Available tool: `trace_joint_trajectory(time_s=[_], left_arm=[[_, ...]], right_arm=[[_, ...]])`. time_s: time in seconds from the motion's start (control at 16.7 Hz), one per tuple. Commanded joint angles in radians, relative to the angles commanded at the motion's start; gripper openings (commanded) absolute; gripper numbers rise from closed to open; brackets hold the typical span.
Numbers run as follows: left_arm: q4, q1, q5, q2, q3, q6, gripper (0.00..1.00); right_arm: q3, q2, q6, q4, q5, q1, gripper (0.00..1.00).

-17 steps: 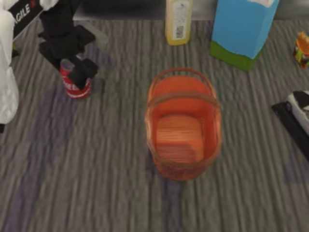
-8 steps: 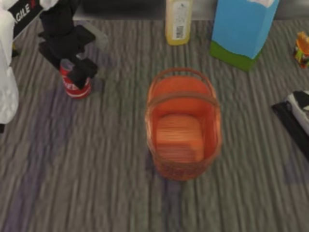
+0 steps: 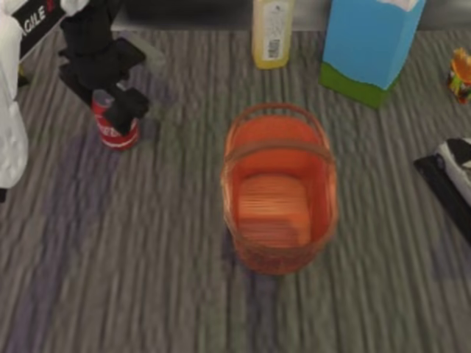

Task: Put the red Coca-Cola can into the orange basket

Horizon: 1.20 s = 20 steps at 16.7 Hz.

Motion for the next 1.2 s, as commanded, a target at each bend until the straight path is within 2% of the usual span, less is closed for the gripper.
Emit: trace_joint_trajectory(time_s=[0.18,0.42,0.66,1.02,1.2], left_arm=[[0.089,0.004,0.056,-0.022,-0.047,-0.032,0.0],[0.36,0.014,0.206,-0.085,-0.165,-0.117,0.0],[0.766,0.02,0.408,-0.188,-0.324,-0.226,0.0],[1.45,0.0,0.751,-0.378,-0.596,-0.379,0.0],[1.717,-0.025,0.909,-0.46,-0.735,-0.439,0.0]], right_arm=[[0.0,0.0,0.0,0.0,0.0,0.0,1.0],[0.0,0.0,0.0,0.0,0.0,0.0,1.0],[0.0,0.0,0.0,0.0,0.0,0.0,1.0],[0.0,0.0,0.0,0.0,0.0,0.0,1.0],[0.0,0.0,0.0,0.0,0.0,0.0,1.0]])
